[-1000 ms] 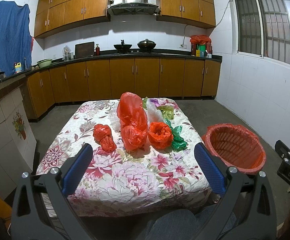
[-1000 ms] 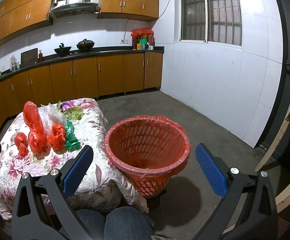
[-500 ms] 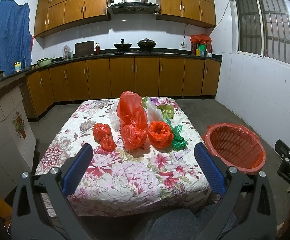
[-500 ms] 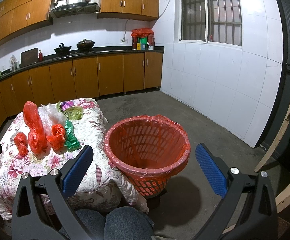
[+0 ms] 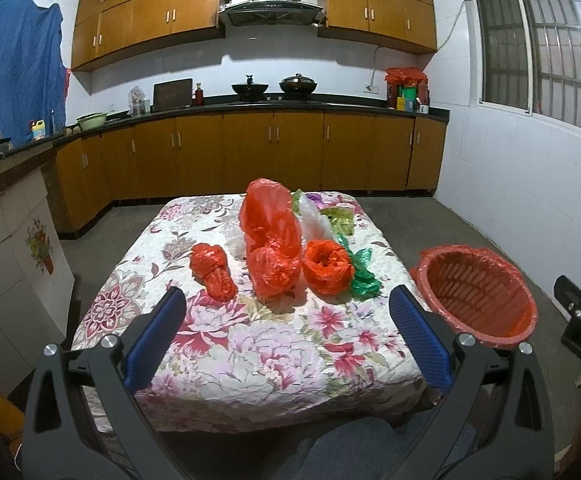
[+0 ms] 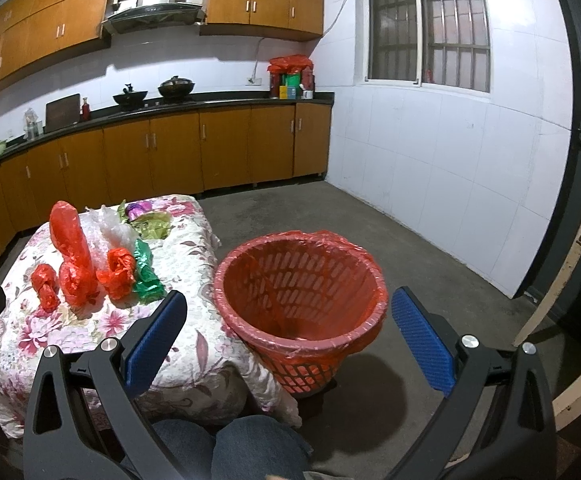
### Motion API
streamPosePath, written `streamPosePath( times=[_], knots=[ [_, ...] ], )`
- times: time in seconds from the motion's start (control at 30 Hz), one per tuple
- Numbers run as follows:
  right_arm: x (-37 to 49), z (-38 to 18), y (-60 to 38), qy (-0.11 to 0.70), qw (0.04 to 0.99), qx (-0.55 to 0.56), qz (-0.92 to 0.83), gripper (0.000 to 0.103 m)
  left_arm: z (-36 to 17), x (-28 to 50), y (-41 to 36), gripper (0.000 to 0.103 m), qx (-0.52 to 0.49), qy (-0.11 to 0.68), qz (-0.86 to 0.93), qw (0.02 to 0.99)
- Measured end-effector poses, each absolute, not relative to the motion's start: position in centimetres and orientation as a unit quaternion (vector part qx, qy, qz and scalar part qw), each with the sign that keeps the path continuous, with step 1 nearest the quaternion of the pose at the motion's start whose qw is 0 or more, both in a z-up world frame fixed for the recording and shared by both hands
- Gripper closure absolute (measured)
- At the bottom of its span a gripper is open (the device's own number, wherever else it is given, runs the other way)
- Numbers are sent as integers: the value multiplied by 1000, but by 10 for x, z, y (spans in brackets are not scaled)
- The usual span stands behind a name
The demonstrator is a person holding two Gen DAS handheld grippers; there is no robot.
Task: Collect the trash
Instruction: 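Grasp the small red bag with the left tool while the right tool grasps the green bag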
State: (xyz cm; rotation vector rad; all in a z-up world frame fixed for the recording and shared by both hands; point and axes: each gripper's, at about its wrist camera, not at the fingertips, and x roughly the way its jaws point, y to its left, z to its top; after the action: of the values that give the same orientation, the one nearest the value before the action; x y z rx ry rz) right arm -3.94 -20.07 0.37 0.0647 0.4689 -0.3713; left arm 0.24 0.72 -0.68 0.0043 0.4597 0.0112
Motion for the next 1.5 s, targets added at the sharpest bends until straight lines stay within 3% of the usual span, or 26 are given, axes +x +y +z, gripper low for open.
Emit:
streamPosePath(
  times=[0.6, 0.67, 0.87, 1.1, 1.33, 1.5],
  knots=[
    [78, -33, -165, 291, 954, 36, -67, 4, -72, 111, 122, 4, -54, 305, 106, 945],
    [99, -40, -157, 302, 951, 33, -51, 11, -78, 129, 126, 6, -55, 310, 108, 943],
    [156, -62, -139, 335, 942, 33, -5, 36, -103, 191, 139, 26, -84, 356, 95, 926],
    [204, -87, -126, 374, 926, 29, 31, 49, -126, 231, 141, 32, -94, 388, 94, 912],
    [227, -118, -126, 429, 900, 51, 57, 73, -143, 246, 140, 38, -102, 412, 83, 901],
    [220, -120, -127, 425, 901, 51, 68, 87, -149, 246, 137, 46, -120, 425, 64, 895]
  ],
)
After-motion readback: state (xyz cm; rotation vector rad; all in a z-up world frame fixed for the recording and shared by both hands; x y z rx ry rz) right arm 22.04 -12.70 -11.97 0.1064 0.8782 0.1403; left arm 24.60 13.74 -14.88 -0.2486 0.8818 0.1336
